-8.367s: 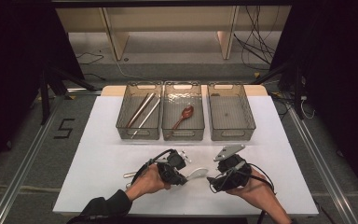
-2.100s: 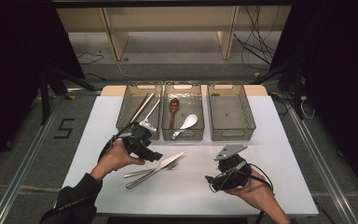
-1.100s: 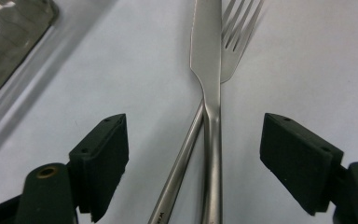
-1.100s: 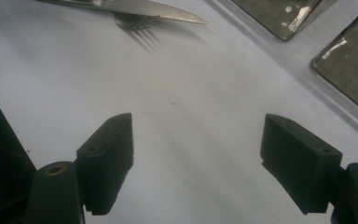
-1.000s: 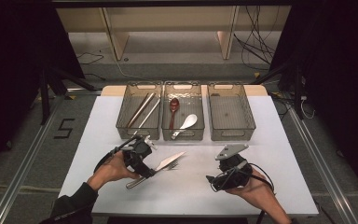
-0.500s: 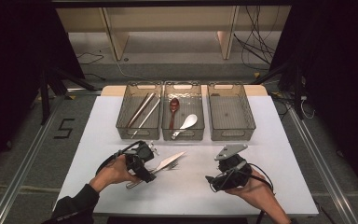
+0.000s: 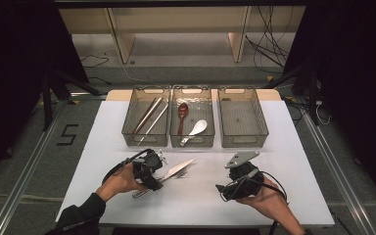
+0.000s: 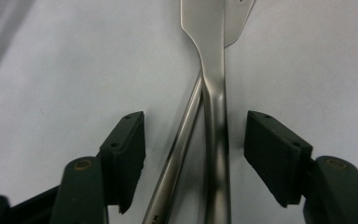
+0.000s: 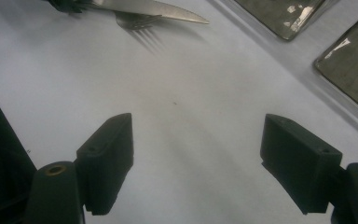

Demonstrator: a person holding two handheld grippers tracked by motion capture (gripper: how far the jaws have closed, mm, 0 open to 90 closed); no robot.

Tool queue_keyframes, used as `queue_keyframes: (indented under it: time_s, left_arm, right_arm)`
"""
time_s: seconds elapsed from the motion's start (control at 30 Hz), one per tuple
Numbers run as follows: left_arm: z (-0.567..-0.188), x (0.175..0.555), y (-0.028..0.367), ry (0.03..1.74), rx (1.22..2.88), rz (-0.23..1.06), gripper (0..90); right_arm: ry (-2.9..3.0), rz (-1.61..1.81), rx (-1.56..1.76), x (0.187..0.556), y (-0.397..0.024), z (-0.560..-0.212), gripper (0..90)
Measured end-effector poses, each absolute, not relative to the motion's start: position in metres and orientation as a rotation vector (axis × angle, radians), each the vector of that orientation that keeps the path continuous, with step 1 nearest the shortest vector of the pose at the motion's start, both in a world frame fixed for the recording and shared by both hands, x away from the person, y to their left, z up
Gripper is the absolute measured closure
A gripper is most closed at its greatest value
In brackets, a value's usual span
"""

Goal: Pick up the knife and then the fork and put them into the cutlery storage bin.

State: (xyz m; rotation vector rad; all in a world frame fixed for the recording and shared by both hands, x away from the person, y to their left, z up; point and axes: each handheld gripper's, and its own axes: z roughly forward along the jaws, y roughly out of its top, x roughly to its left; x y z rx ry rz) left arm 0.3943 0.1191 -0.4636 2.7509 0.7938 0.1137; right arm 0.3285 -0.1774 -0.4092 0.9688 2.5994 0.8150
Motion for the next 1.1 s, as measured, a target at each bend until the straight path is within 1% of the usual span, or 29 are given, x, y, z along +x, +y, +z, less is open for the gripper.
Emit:
queue_keyframes:
  time_s: [0.3, 0.53, 0.63, 0.8, 0.83, 1.0, 1.1]
  left_arm:
    - [-0.465, 0.394, 0.116, 0.792, 2.751, 0.099, 46.2]
    - [-0.463, 0.396, 0.119, 0.79, 2.75, 0.096, 59.5]
    - [-0.463, 0.397, 0.12, 0.795, 2.743, 0.086, 61.7]
    - [-0.463, 0.401, 0.124, 0.814, 2.731, 0.088, 73.1]
    - [-0.463, 0.402, 0.125, 0.819, 2.72, 0.067, 74.8]
    - [-0.463, 0.405, 0.129, 0.816, 2.703, 0.026, 76.1]
    - [-0.461, 0.407, 0.131, 0.841, 2.669, -0.006, 79.1]
  right_arm:
    - [2.6, 0.811, 0.968, 0.329, -0.178, -0.41, 26.5]
    - [2.602, 0.807, 0.955, 0.328, -0.175, -0.409, 26.5]
    - [2.605, 0.799, 0.958, 0.328, -0.174, -0.41, 26.5]
    - [2.604, 0.8, 0.958, 0.328, -0.175, -0.41, 26.6]
    - [2.604, 0.8, 0.958, 0.328, -0.175, -0.41, 26.6]
    - [2.602, 0.8, 0.958, 0.328, -0.174, -0.41, 26.7]
    - [2.604, 0.799, 0.958, 0.328, -0.174, -0.41, 26.7]
